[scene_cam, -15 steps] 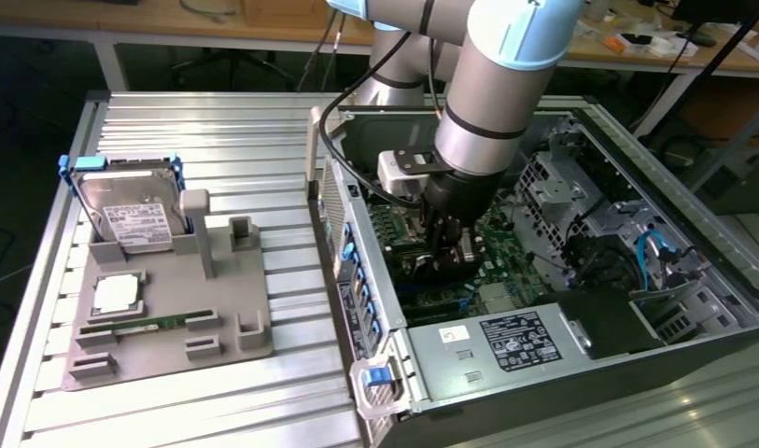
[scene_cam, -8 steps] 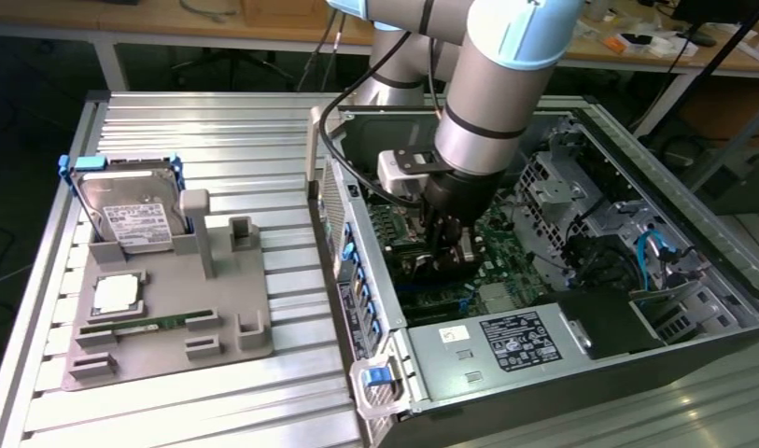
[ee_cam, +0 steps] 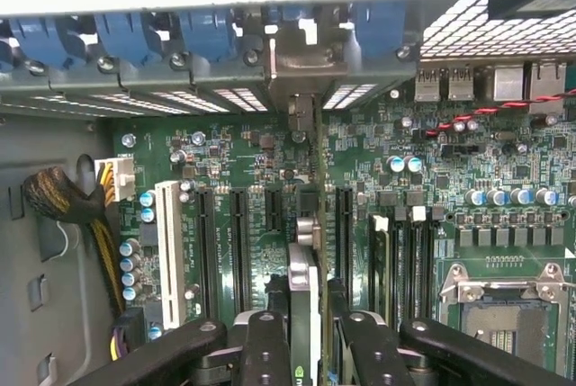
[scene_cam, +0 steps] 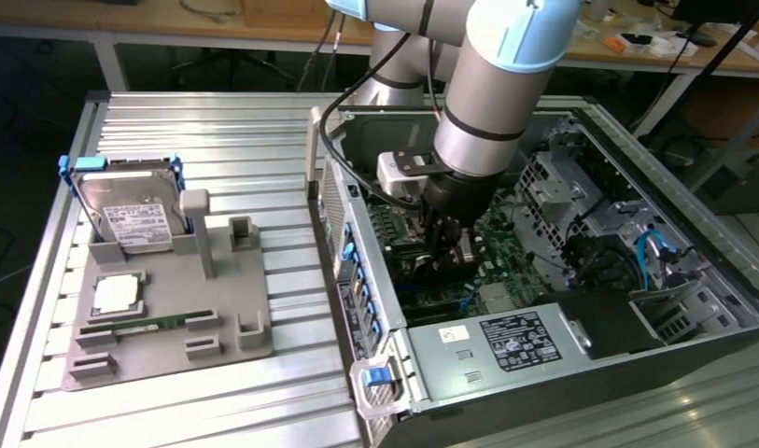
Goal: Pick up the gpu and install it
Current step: 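Insert the gpu into the slot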
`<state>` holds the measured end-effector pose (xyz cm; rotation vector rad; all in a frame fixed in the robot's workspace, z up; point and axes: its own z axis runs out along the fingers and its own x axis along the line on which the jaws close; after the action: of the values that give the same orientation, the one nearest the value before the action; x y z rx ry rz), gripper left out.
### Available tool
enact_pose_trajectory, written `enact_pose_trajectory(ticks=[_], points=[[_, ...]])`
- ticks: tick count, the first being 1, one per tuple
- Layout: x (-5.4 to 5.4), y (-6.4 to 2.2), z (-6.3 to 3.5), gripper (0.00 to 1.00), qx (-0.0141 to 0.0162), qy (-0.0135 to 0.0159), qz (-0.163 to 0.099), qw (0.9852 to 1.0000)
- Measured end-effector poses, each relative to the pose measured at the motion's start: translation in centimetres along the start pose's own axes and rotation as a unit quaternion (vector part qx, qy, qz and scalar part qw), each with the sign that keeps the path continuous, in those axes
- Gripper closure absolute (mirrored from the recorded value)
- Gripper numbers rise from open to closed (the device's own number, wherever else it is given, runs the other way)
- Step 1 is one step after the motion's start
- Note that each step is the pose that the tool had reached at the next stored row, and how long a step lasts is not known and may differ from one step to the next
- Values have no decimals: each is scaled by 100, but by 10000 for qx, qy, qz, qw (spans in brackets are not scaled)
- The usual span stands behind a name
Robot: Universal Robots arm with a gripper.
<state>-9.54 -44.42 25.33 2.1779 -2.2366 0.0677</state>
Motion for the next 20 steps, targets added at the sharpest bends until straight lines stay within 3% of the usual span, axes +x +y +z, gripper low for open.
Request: enact_pose_trajectory(ticks=[20], points=[[4, 1, 5, 73, 1, 0, -9, 10000]])
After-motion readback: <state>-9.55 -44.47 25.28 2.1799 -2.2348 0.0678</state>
